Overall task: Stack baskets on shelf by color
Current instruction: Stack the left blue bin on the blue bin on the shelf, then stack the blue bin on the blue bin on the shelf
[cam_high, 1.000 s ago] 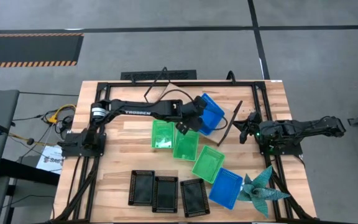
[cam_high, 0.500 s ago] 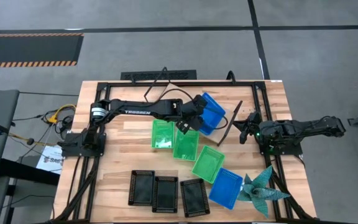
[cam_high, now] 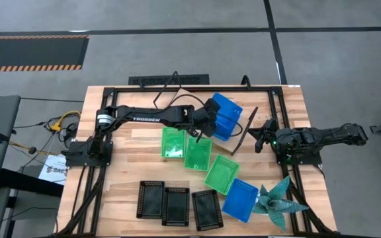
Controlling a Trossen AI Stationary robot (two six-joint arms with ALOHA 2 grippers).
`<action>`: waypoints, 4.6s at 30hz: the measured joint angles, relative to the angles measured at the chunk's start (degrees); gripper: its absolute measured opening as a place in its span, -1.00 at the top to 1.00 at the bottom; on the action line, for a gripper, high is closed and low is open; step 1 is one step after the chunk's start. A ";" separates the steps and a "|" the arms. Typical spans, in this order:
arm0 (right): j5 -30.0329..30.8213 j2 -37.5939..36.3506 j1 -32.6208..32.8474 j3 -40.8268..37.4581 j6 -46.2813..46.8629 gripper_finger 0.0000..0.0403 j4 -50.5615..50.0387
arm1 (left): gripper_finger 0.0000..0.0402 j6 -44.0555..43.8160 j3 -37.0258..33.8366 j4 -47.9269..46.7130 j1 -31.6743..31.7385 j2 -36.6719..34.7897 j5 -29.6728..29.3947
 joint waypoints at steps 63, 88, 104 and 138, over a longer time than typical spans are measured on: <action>0.07 0.10 0.00 0.00 -0.48 0.75 -0.05 | 1.00 53.18 -0.20 -5.81 2.53 -8.45 17.33; -0.13 -0.04 0.00 -0.02 -0.44 0.75 -0.04 | 0.94 56.08 -2.19 -8.54 2.78 -8.45 19.92; -1.46 -0.04 0.00 0.00 -0.45 0.75 -0.04 | 0.93 57.49 -2.23 -7.69 2.75 -8.45 21.07; -10.13 -0.04 0.04 -0.11 0.20 0.75 1.14 | 0.04 -0.39 0.22 -0.91 -6.95 -17.39 19.91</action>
